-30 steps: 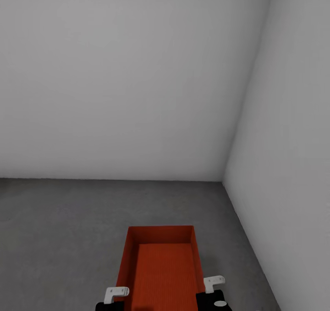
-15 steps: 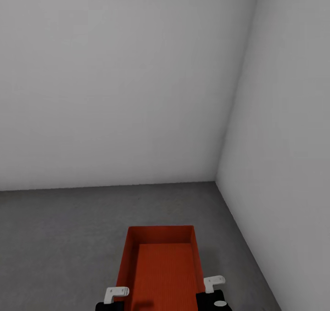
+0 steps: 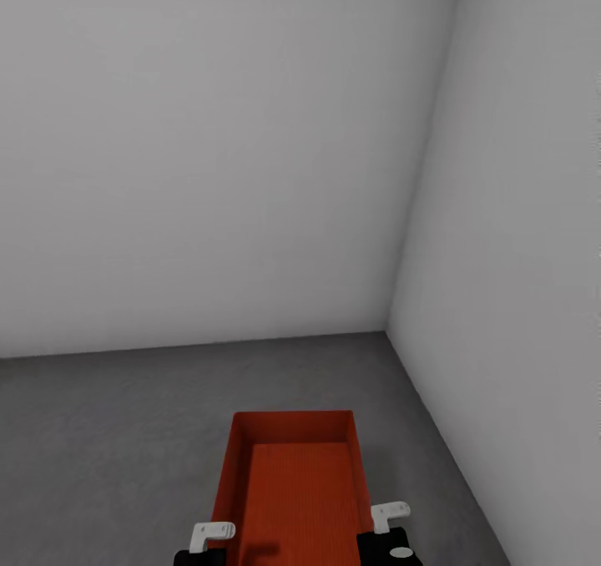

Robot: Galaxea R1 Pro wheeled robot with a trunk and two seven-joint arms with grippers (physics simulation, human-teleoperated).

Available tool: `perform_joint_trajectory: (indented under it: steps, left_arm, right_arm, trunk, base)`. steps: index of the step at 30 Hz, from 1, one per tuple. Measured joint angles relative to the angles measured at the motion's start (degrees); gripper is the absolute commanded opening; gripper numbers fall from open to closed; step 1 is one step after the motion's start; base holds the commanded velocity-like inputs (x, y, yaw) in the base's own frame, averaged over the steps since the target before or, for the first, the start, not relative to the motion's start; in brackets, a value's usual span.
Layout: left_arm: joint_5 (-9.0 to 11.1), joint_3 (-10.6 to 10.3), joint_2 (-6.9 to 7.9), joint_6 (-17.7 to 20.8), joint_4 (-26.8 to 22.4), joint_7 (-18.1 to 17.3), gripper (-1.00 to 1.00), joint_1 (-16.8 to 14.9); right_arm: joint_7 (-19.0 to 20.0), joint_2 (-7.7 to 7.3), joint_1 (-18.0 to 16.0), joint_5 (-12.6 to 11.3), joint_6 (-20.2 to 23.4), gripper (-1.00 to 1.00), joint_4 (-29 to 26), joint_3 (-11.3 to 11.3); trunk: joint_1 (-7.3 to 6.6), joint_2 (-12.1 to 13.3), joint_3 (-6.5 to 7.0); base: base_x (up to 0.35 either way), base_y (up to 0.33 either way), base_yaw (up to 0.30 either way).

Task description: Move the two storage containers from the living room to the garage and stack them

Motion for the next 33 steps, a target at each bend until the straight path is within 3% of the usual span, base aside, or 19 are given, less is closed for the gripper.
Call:
perform_joint_trajectory:
  steps: [11, 33]
  left_arm:
    - [0.0, 0.0, -0.01, 0.0, 0.0, 0.0, -1.00, 0.0]
    - [0.0, 0.0, -0.02, -0.2, 0.0, 0.0, -1.00, 0.0]
  right_arm:
    - [0.0, -0.02, 0.0, 0.0, 0.0, -1.00, 0.0, 0.0]
    - [0.0, -0.02, 0.0, 0.0, 0.0, -1.00, -0.1, 0.0]
  trunk:
    - [0.00, 0.0, 0.00]
    - [0.01, 0.0, 0.00]
  base:
    - [0.134, 0.121, -0.183]
    - [0.059, 0.032, -0.009]
